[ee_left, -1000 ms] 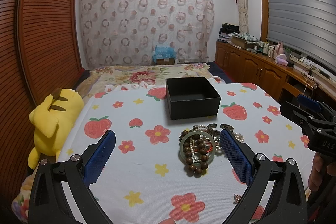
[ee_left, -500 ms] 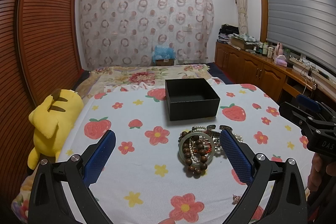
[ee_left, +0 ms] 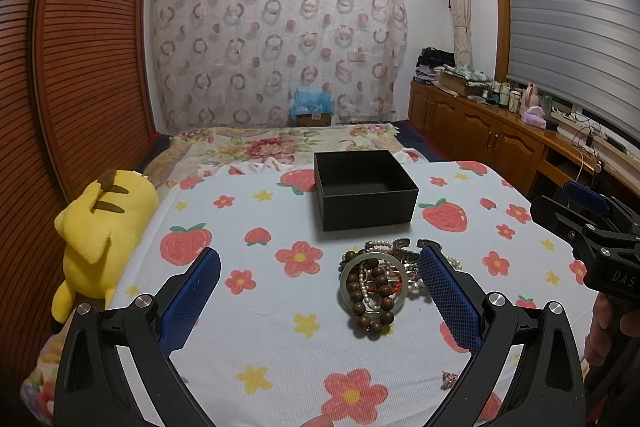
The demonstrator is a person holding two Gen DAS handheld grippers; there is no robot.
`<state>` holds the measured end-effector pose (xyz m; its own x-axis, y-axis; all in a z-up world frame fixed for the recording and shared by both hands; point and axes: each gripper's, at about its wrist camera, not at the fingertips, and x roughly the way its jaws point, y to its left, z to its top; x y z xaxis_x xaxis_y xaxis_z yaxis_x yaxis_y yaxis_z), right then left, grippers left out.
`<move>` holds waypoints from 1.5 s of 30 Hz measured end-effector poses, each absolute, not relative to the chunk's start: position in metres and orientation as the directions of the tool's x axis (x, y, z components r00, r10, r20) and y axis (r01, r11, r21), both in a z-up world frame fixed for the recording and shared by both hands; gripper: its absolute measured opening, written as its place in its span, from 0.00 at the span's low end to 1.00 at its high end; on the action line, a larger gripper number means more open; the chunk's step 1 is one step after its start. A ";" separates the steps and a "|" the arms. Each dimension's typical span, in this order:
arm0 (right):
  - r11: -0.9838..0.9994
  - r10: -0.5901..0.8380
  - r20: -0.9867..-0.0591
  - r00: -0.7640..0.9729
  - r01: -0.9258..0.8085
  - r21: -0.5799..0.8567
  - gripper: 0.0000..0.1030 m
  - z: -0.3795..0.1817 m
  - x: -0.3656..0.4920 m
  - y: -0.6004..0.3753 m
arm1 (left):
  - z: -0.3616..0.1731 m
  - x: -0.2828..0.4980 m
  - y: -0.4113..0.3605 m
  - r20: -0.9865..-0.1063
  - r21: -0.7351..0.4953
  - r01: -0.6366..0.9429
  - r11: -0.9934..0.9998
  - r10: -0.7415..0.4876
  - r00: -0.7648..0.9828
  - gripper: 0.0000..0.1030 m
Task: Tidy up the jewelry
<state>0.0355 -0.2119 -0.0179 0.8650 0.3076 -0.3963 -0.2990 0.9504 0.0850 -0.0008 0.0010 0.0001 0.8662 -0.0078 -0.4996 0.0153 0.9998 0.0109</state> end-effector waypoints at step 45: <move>0.829 0.489 -0.616 0.618 -0.549 0.107 0.60 -0.091 0.023 -0.174 | -0.056 0.004 0.014 -0.645 0.008 0.030 1.000 -0.018 0.764 0.93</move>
